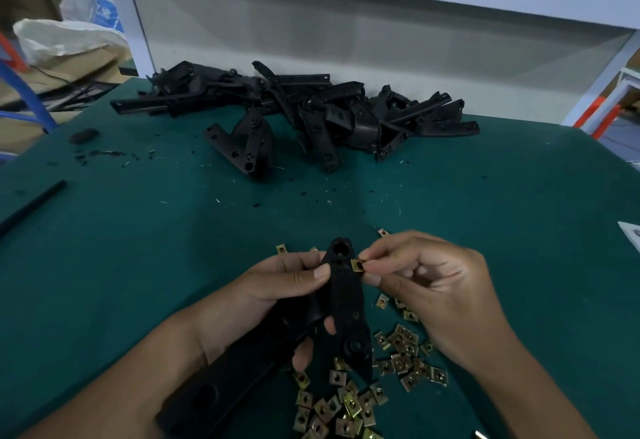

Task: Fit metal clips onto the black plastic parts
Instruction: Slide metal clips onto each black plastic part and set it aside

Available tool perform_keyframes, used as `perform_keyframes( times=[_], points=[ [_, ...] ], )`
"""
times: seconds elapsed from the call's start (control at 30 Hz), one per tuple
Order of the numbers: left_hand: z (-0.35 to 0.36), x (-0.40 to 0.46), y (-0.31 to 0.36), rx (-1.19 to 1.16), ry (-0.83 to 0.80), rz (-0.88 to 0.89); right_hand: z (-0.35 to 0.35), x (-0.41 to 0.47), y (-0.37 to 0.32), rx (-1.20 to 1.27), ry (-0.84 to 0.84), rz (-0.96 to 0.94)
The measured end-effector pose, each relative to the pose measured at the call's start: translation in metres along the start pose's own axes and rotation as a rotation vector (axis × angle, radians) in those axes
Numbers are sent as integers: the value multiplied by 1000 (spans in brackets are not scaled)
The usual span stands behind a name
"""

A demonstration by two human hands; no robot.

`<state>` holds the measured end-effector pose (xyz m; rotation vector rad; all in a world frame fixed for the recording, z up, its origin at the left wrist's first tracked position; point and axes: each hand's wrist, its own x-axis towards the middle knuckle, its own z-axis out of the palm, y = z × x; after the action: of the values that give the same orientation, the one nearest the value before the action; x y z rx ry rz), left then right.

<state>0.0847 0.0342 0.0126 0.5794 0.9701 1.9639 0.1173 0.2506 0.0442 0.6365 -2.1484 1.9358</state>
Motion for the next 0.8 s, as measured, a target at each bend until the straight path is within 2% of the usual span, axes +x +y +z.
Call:
perform_keyframes(
  times=[0.17,0.27,0.43,0.57,0.7,0.8],
  points=[
    [0,0,1,-42,-29,-26,-5,0,-3,-129,-40,-41],
    [1,0,0,14,-4,-54,-8,-1,-4,-207,-69,-77],
    [7,-1,-2,6,22,-13,-3,-1,-5,-150,-32,-54],
    [18,5,-8,46,239,160,2,-1,-7,-8,106,94],
    [21,7,-10,128,395,265,4,-4,-4,-29,-3,246],
    [20,6,-6,162,466,321,7,-4,0,-25,24,272]
  ],
)
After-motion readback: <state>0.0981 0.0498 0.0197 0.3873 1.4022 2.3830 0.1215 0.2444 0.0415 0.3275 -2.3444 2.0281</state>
